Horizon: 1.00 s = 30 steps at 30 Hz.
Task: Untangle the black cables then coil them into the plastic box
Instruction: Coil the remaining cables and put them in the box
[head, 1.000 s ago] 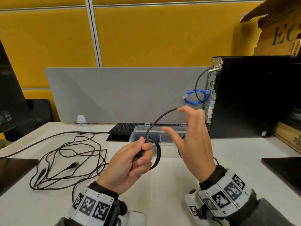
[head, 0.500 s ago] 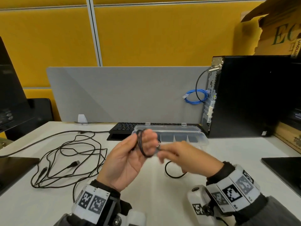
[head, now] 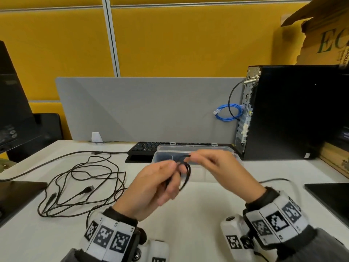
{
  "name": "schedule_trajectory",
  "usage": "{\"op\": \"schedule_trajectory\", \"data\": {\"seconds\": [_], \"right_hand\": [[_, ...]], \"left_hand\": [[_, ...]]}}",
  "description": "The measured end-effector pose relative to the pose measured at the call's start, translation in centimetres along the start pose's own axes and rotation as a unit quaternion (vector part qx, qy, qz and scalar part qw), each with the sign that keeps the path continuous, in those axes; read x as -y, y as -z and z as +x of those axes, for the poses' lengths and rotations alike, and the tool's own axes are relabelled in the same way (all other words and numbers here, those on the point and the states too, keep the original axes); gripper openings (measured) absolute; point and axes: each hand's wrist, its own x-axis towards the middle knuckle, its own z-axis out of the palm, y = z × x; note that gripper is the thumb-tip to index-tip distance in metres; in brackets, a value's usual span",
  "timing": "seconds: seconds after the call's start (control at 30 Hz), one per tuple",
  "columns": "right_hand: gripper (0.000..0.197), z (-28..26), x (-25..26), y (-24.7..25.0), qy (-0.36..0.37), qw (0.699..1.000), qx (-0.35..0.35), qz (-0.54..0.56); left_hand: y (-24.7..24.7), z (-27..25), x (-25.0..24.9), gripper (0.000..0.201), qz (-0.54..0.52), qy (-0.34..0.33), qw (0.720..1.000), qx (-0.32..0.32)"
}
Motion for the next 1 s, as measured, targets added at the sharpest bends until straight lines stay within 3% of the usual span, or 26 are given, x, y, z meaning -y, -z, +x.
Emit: {"op": "schedule_trajectory", "data": {"seconds": [0.07, 0.13, 0.2, 0.27, 0.37, 0.47, 0.53, 0.63, 0.7, 0.77, 0.83, 0.9, 1.0], "right_hand": [[0.03, -0.4, -0.1, -1.3, -0.038, 0.983, 0.163, -0.077], [0.031, -1.0, 0.9, -2.3, -0.022, 0.951, 0.287, -0.115], [0.025, -1.5, 2.8, -2.1, 0.023, 0.942, 0.317, -0.105], [0.02, -1.4, 4.2, -1.0, 0.06, 0.969, 0.223, -0.088], [0.009, -1.0, 4.2, 1.3, 0.072, 0.997, 0.034, 0.011], [0.011, -0.3, 2.7, 1.7, 0.031, 0.992, -0.015, 0.122], [0.018, -0.2, 1.5, 0.8, 0.003, 0.997, 0.009, 0.079], [0.025, -0.6, 0.9, -0.9, -0.017, 0.985, 0.158, -0.061], [0.028, -1.0, 1.4, -1.5, -0.004, 0.966, 0.242, -0.093], [0.028, -1.1, 2.3, -1.4, 0.034, 0.965, 0.241, -0.098], [0.023, -0.9, 3.2, -0.5, 0.066, 0.978, 0.167, -0.105], [0.014, -0.7, 3.4, 0.6, 0.089, 0.992, 0.047, -0.081], [0.009, -0.4, 2.4, 1.9, 0.089, 0.99, -0.109, -0.007]], "left_hand": [[0.3, 0.4, -0.1, 0.03, -0.1, -0.061, 0.992, -0.055], [0.9, 0.9, 0.3, 0.03, -0.126, -0.084, 0.981, -0.123], [1.1, 1.1, 0.6, 0.032, -0.049, -0.055, 0.985, -0.155], [1.0, 0.8, 0.5, 0.04, 0.031, 0.016, 0.991, -0.128], [0.8, 0.1, 0.2, 0.049, 0.118, 0.12, 0.986, 0.012], [0.6, -0.4, -0.2, 0.04, 0.069, 0.095, 0.991, 0.062], [0.0, -0.3, -0.8, 0.028, -0.015, 0.035, 0.999, 0.001], [0.2, 0.4, -0.6, 0.023, -0.125, -0.05, 0.981, -0.139], [0.8, 0.8, 0.2, 0.028, -0.093, -0.071, 0.982, -0.148], [1.2, 0.9, 0.6, 0.032, -0.022, -0.056, 0.987, -0.146], [1.3, 0.8, 0.6, 0.036, 0.041, -0.017, 0.991, -0.13], [1.4, 0.6, 0.5, 0.047, 0.117, 0.011, 0.989, -0.084], [1.2, 0.2, 0.4, 0.058, 0.181, 0.033, 0.983, -0.02]]}}
